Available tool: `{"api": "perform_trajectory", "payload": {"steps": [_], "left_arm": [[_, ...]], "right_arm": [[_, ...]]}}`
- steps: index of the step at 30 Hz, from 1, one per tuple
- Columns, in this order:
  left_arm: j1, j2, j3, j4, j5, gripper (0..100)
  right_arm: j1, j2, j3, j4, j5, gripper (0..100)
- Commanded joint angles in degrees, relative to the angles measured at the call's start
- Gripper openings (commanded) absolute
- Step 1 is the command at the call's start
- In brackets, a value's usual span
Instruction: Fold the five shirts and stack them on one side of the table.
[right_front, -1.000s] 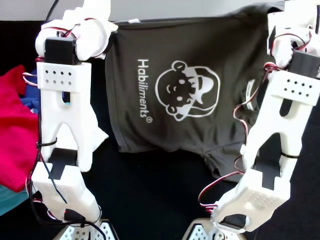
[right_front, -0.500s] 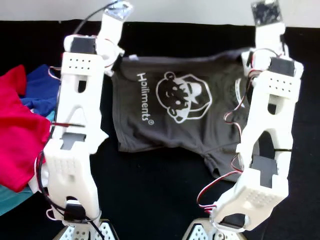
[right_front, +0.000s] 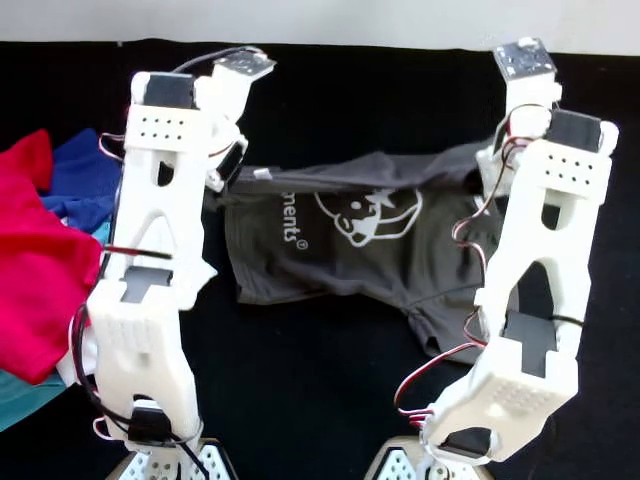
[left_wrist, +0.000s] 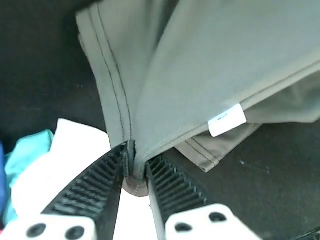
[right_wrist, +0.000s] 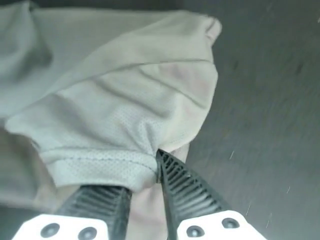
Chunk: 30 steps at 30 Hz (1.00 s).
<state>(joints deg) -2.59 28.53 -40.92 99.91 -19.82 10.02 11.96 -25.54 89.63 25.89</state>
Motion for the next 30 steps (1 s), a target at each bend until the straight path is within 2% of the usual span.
{"api": "perform_trajectory", "payload": {"steps": [1,5,10,16,24,30], "left_arm": [[1.7,-7.5,6.5,1.1,-0.1,1],[3.6,-15.5,21.1,0.5,-0.4,1],[3.6,-23.6,37.2,-7.6,-0.4,1],[3.8,-29.6,50.6,-14.2,-0.4,1],[5.4,-30.5,59.2,-23.2,-0.2,1],[7.1,-30.3,59.6,-21.5,-0.1,1]], "right_arm": [[1.4,-1.0,-2.9,6.2,0.7,0.5],[2.2,-1.0,-2.5,11.1,0.5,0.5],[7.5,-1.1,0.8,11.4,0.7,0.5],[13.3,-1.2,10.1,11.2,1.2,0.5],[15.8,-1.6,13.2,11.2,5.7,0.5],[14.5,-13.1,23.3,8.3,9.5,0.5]]}}
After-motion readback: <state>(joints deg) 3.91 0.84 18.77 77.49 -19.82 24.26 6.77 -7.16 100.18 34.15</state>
